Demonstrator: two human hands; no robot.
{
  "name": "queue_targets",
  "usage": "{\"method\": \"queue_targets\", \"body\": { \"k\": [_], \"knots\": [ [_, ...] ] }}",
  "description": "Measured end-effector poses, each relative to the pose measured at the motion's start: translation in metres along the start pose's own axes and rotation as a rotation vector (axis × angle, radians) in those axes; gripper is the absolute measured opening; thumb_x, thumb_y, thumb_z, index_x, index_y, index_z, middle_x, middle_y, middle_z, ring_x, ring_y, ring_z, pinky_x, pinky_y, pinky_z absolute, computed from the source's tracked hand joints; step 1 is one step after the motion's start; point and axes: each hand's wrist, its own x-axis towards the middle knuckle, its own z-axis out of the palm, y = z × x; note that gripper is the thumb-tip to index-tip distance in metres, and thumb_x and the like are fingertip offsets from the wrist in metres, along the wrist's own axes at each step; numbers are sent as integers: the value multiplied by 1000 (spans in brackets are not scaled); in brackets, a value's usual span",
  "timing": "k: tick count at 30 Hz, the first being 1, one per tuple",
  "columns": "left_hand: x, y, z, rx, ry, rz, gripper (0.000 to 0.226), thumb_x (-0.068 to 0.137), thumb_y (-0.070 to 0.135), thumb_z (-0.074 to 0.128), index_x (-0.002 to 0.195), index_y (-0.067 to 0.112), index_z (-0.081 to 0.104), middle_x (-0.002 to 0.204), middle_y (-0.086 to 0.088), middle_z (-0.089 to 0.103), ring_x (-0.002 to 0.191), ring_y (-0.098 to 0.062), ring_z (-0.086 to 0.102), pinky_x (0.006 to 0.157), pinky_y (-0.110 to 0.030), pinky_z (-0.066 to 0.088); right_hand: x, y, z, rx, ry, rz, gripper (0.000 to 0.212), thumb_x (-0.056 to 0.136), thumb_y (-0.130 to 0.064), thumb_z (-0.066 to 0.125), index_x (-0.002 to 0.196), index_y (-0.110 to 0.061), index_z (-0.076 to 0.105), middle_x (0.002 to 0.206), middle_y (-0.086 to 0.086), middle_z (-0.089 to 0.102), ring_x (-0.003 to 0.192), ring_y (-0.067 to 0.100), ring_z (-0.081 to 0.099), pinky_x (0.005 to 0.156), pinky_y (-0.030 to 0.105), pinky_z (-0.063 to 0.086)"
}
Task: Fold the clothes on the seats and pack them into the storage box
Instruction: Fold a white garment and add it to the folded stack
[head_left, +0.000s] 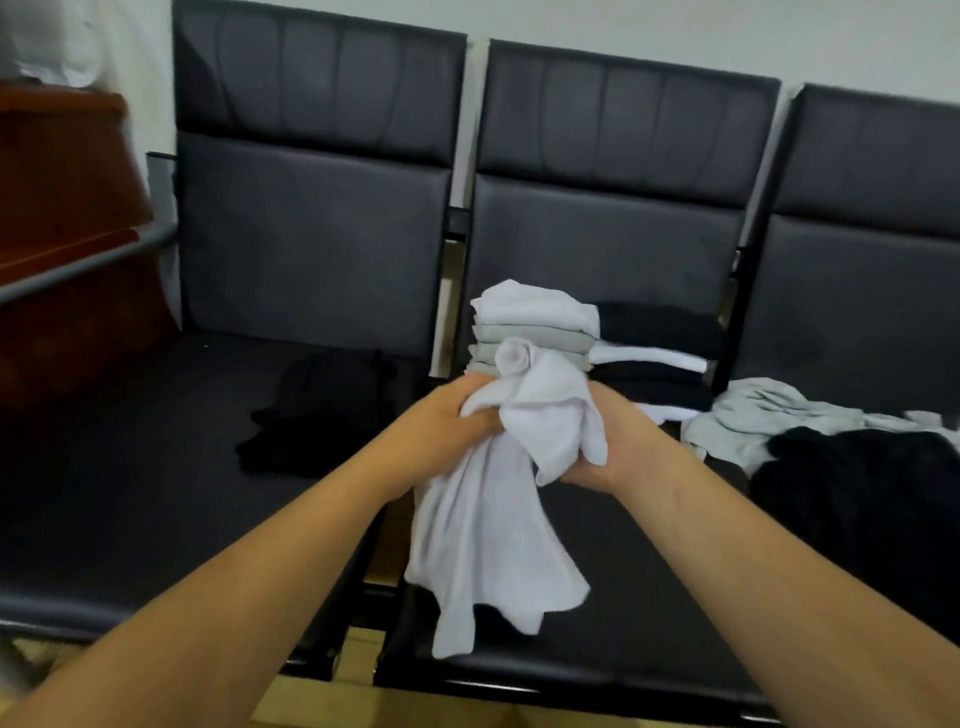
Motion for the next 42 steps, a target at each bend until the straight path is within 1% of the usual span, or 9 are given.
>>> {"method": "queue_targets", "body": {
  "k": [3,8,13,19,24,27,31,35,42],
  "knots": [
    [3,-12,21,97,-18,-47,20,101,41,50,114,40,65,110,24,66,104,6,60,84,-15,45,4,21,-39,160,38,182,24,105,-15,42,91,-2,56,69,9,63,61,18,62,46,26,52],
    [8,-25,42,181,-31,-103,26,105,40,39,111,49,63,103,30,65,95,14,57,77,-9,41,18,39,-75,-181,-66,60,56,97,-59,50,123,-12,66,112,15,74,96,31,72,74,43,55],
    [17,-30,54,76,23,-70,29,104,33,43,111,51,65,103,36,67,98,18,59,75,-5,45,20,31,-92,-663,-67,-184,29,85,-25,79,110,-15,70,102,8,76,96,27,74,85,45,58],
    [28,-28,56,-33,249,-12,38,104,17,43,91,43,67,86,30,69,79,15,62,66,-3,47,21,8,-107,-532,1,-136,14,96,-7,56,82,-6,61,70,11,64,62,24,60,59,34,45],
    [30,-22,58,-197,352,-69,30,105,26,44,89,37,68,75,28,70,68,12,64,57,-10,47,20,-1,-116,-340,175,11,16,97,-4,50,90,-3,64,78,13,67,60,23,63,49,30,52],
    [31,-17,57,-245,317,-147,27,102,39,50,86,30,69,67,23,70,59,8,65,49,-10,47,20,2,-116,-647,294,-198,19,96,-21,57,80,-11,59,69,-3,59,62,11,55,57,26,43],
    [30,-13,58,-188,213,-211,36,98,39,56,95,6,70,77,-3,70,68,-15,65,63,-26,52,12,18,-96,-799,-148,-305,60,78,-58,74,131,-35,56,118,-17,70,107,1,65,92,26,53],
    [29,-11,61,-136,219,-235,33,97,38,57,100,8,71,90,-11,74,75,-19,68,71,-33,57,18,38,-96,-1165,-219,-386,25,88,-25,75,93,-1,67,73,0,66,62,10,60,65,31,50],
    [24,-26,22,267,-336,-336,35,78,40,81,110,28,72,102,9,76,93,-12,73,90,-35,57,12,10,-106,-375,4,-403,17,98,-8,51,93,-2,66,90,14,65,85,26,58,76,39,41]
  ]
}}
